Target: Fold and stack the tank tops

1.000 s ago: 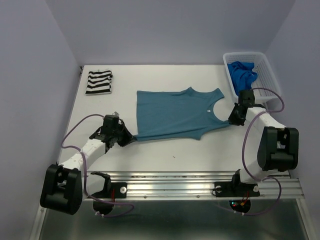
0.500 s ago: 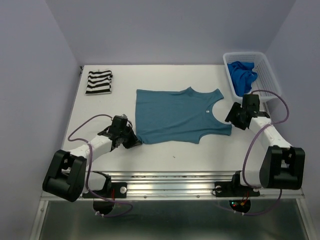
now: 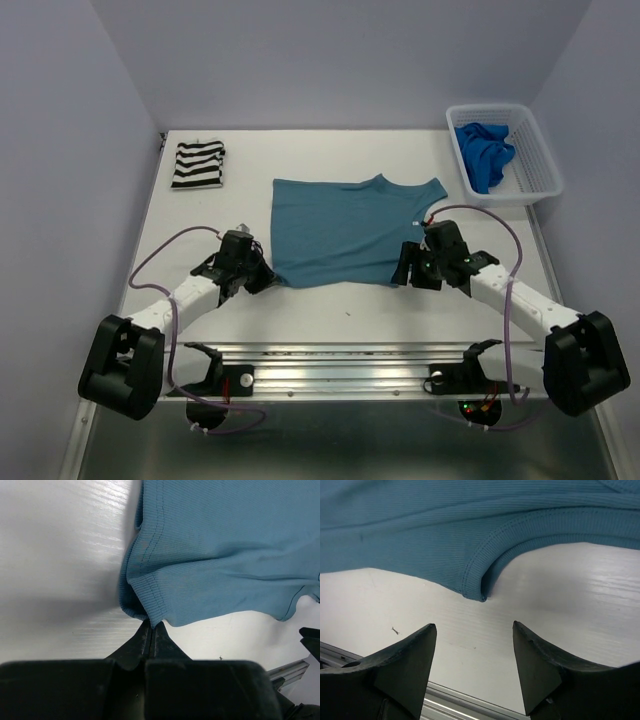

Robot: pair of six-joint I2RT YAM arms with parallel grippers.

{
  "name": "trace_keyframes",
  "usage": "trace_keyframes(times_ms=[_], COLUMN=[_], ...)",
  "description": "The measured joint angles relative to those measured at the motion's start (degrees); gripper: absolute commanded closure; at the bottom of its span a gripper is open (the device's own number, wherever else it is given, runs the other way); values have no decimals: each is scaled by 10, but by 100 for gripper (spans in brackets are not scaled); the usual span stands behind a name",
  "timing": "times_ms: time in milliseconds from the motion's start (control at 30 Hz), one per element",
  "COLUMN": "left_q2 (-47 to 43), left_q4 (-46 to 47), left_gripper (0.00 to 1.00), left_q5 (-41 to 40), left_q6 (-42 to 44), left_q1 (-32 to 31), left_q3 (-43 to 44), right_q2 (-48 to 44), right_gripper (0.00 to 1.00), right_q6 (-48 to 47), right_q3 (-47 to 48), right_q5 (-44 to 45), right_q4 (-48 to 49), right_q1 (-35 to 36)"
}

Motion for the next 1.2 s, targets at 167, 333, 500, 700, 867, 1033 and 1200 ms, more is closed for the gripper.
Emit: trace_keyframes(times_ms=[167,333,500,700,867,1033,1200], left_q2=[-7,-23,-24,-25,-57,-120,-141], left_q4=[-1,-2,-1,-1,-9,-40,-66], left_gripper=[100,100,100,100,100,100,100], left_q5=[-1,-1,-1,-1,3,16,23], left_q6=[-4,-8,-9,-13,-19,-26,-28], left_q1=[0,0,0,0,0,-4,-4], left_q3=[-1,-10,-11,-11,-21,-46,-48], right_q2=[44,99,132,137,95,7,-11], right_gripper=[34,45,69,99,99,99,99], right_q6=[15,23,34,51,54,58,59], right_q3=[-6,-6,3,3,-12,-31,-31], right_q5=[1,7,10,19,17,16,15], right_q4=[37,70,99,99,66,0,-34], right_q1=[23,31,38,47,48,48,48])
